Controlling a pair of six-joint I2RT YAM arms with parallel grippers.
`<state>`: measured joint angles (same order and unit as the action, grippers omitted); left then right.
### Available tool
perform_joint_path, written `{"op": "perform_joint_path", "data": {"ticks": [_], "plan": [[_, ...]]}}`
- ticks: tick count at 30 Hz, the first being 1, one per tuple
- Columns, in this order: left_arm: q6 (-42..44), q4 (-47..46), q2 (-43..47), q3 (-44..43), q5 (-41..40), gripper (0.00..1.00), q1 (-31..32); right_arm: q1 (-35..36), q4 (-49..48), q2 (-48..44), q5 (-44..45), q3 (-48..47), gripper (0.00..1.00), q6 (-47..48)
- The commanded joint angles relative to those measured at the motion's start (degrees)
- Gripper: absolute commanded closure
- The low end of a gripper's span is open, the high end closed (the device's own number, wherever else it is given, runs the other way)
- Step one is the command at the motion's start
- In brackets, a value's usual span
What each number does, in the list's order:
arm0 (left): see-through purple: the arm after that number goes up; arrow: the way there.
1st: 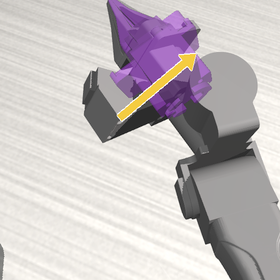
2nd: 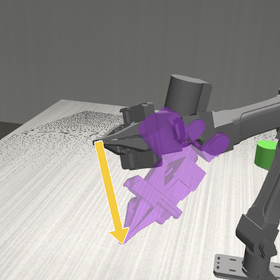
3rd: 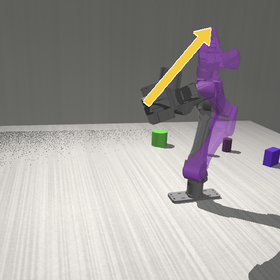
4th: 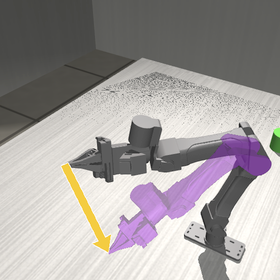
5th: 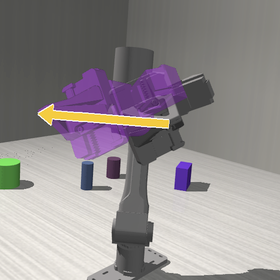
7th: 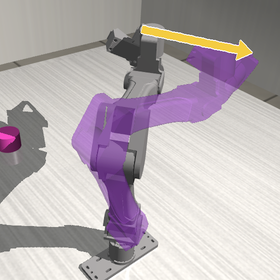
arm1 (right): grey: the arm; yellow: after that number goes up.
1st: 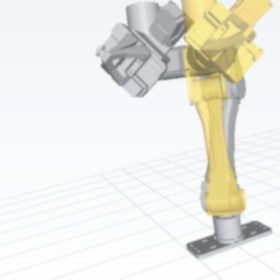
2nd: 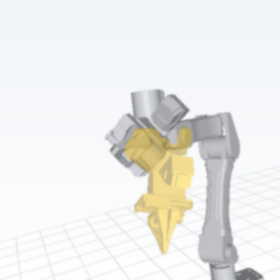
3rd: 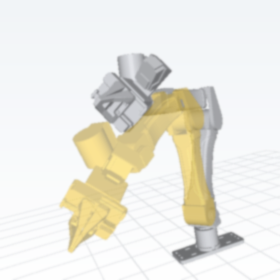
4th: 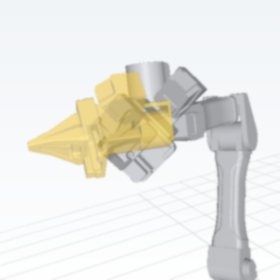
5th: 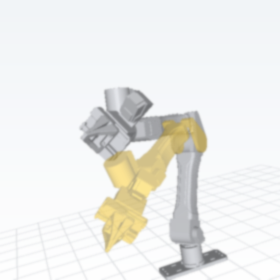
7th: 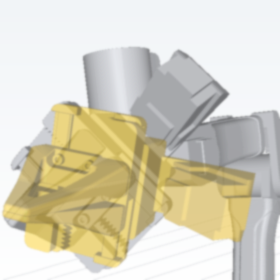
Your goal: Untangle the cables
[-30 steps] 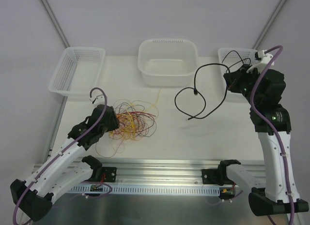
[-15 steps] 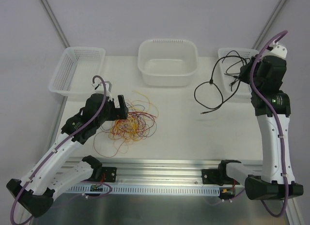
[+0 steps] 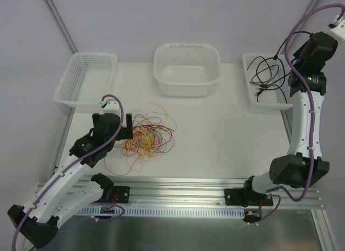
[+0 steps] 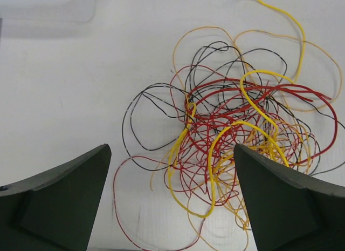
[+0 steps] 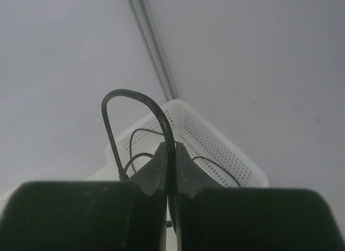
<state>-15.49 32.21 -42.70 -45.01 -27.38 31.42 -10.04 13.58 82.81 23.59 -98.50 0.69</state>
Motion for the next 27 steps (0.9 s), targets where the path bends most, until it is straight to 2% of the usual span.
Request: {"op": "perform_joint_path", "data": {"ticks": [1, 5, 11, 17, 26, 27], "plan": [[2.48, -0.83, 1.04, 0.54, -5.49, 0.01, -0.39, -2.78, -11.02, 2.7, 2.78, -6.34, 0.99, 4.49], [3.09, -0.83, -0.1, 0.37, -5.5, 0.01, -0.83, -4.37, -9.11, 10.6, -0.99, -11.62, 0.99, 5.55], [3.09, -0.83, -0.9, 0.98, -5.85, 0.01, -1.18, -5.42, -10.69, 21.33, -6.1, -9.95, 0.99, 2.66], [3.53, -0.83, -3.18, 1.07, -6.64, 0.01, -1.27, -6.22, -11.57, 29.94, -7.15, -6.8, 0.98, 0.8], [3.36, -0.83, -3.88, 1.07, -6.46, 0.01, -1.36, -9.29, 1.51, 41.73, -9.54, -10.22, 0.98, -5.52], [3.36, -0.83, -4.06, 0.98, -6.46, 0.01, -1.36, -9.73, 2.05, 42.0, -9.62, -10.05, 0.95, -5.96]]}}
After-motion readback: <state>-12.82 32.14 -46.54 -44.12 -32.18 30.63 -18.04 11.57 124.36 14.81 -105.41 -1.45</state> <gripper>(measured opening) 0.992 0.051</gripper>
